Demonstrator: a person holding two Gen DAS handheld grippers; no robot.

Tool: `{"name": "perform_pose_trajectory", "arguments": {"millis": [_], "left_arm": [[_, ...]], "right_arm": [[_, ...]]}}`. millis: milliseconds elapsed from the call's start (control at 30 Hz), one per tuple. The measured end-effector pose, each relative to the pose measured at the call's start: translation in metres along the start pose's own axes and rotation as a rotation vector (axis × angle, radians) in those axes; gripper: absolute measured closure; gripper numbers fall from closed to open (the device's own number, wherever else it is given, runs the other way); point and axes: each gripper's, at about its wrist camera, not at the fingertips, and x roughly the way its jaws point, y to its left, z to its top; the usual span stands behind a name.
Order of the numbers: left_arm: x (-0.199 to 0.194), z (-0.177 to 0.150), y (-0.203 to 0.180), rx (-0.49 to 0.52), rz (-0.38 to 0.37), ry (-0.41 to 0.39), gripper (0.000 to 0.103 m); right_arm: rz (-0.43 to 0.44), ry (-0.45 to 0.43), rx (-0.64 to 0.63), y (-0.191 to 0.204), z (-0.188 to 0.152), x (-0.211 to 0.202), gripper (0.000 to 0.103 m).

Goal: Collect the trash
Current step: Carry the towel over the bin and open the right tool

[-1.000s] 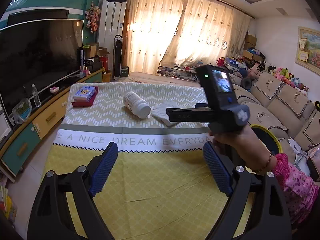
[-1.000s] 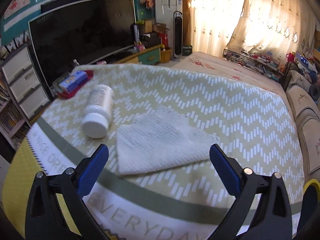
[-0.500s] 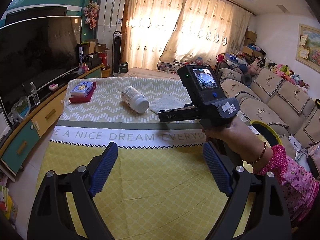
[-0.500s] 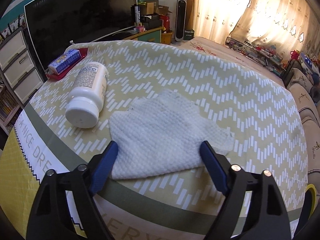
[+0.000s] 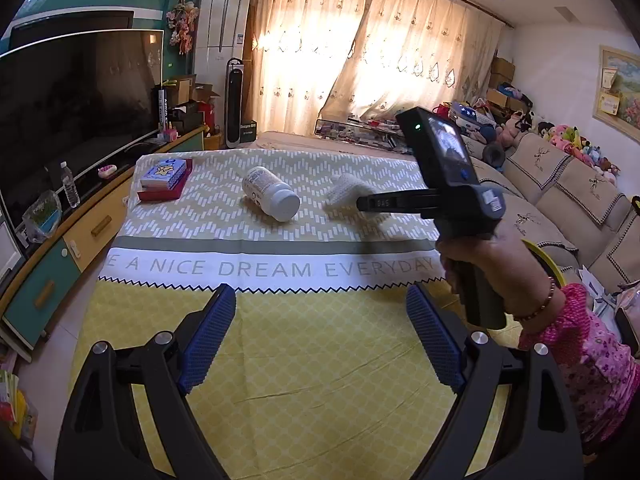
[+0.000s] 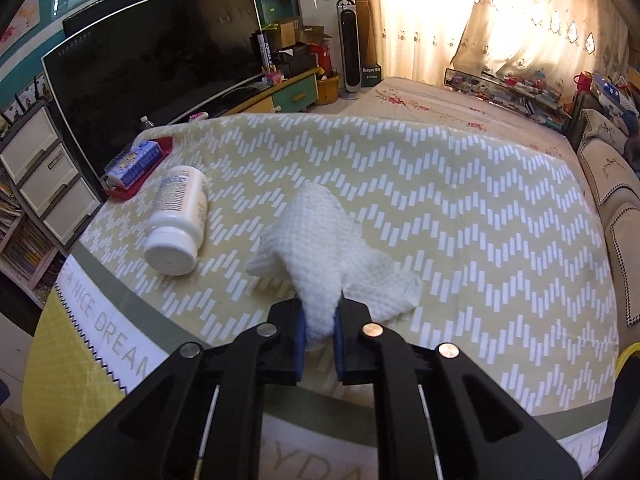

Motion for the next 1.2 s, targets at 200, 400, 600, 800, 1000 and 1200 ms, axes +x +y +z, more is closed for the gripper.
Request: {"name": "perform_pose_trajectory", "arguments": {"millis": [200, 400, 600, 800, 1000, 1200], "left_arm": [[0.001, 0.002, -0.002, 0.007, -0.01, -0.003, 0.017], [0.003, 0.002, -0.006, 0.012, -0.018, -0.002, 0.017], [0.008, 0.001, -0.011, 0.021, -0.018, 0.01, 0.017], [0.015, 0.002, -0.02, 0.03, -0.021, 0.021, 0.017], [0.022, 0.004, -0.033, 0.056, -0.03, 0.034, 0.017], [0.028, 0.006, -0.039, 0.067, -0.028, 0.046, 0.017]], "right_arm": [[0.018, -0.05, -0.009, -0.009, -0.013, -0.05, 0.093], [-0.008, -0.127, 0.071, -0.051, -0.042, -0.105, 0.093], [-0.127, -0.206, 0.186, -0.116, -0.085, -0.158, 0.092], [-0.282, -0.224, 0.34, -0.196, -0.128, -0.19, 0.092], [-0.395, -0.19, 0.452, -0.26, -0.159, -0.19, 0.089], [-0.448, -0.118, 0.533, -0.301, -0.18, -0.166, 0.065]]}}
